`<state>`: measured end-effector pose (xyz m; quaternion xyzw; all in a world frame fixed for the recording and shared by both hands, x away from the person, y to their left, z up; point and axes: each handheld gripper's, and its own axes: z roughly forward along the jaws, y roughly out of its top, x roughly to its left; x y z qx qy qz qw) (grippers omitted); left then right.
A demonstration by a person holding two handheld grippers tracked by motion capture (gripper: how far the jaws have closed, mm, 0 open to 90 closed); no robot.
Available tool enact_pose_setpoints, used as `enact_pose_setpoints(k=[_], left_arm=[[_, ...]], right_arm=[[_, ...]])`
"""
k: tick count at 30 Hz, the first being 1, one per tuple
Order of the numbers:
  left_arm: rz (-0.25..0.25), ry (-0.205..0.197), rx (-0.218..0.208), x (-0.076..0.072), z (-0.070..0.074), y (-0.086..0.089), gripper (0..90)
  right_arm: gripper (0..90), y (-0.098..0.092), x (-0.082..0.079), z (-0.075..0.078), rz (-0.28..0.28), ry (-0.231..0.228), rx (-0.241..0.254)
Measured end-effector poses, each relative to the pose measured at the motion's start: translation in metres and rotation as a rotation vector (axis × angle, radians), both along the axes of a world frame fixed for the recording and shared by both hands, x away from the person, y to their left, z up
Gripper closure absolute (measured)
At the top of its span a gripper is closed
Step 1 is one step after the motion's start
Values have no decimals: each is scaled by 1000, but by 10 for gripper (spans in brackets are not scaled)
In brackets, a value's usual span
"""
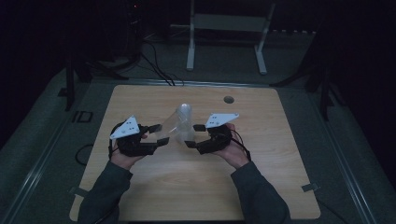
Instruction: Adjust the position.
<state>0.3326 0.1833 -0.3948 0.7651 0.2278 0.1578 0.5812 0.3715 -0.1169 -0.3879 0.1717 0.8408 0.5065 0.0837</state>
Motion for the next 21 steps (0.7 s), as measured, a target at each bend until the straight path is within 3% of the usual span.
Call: enact_pose_setpoints(k=[21], left_arm=[[-12,-35,-49,-5,7,1,406]], right_arm=[[282,3,-2,1,18,15,48]])
